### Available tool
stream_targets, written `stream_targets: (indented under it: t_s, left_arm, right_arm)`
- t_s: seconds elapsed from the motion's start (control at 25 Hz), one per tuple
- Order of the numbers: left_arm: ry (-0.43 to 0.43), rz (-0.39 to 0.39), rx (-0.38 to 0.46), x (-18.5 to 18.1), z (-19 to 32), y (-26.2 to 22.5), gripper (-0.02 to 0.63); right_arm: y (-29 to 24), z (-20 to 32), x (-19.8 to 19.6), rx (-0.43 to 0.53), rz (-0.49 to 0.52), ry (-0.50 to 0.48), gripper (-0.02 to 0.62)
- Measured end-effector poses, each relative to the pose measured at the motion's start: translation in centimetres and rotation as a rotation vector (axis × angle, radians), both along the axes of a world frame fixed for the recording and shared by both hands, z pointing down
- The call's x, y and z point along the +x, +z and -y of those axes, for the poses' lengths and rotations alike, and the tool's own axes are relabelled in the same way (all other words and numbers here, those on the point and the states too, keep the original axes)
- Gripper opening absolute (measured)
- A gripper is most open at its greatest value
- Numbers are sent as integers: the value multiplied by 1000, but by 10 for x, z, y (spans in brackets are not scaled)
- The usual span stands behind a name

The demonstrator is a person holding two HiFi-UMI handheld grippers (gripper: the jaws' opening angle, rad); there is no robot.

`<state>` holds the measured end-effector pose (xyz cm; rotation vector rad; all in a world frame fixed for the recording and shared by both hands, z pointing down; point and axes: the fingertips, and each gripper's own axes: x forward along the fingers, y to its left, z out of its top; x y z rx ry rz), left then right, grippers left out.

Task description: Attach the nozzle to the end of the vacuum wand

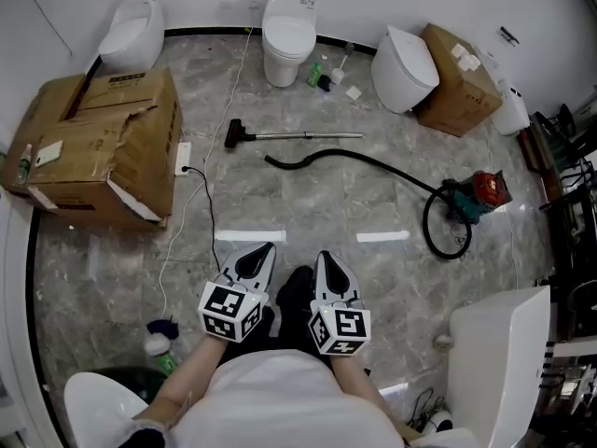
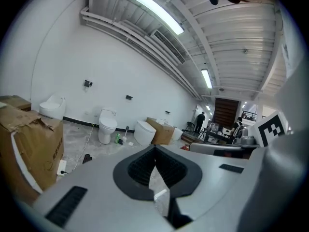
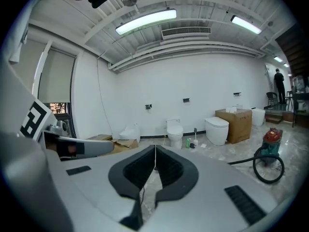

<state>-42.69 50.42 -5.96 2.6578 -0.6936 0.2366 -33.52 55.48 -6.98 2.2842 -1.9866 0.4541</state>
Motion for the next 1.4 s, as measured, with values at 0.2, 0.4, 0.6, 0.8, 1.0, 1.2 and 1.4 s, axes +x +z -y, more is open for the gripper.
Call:
stream_targets:
  t_s: [0.2,0.4,0.6,0.8,1.0,1.2,1.4]
  left_arm:
    - [5,15,-5,7,9,5,8]
    - [-8,13,-2,18,24,2,8]
    - [-18,25,-11,33,45,7,8]
    - [-33,36,-21,52,72,11,8]
    - [-57,29,-41,77,113,13,8]
    - [-76,29,-48,114,152,9,8]
    - [-90,25,-52,150,186,9,8]
  right_arm:
    - [5,5,20,-9,13,40,17]
    - [1,20,40,6,15,55,17]
    - [3,47,55,3,7,34,17]
    - [5,82,74,-3,9,-2,17]
    - [2,131,85,21,39,-112,17]
    - [0,174,117,9,43,-156,17]
    - [1,216,154,16,60,-178,17]
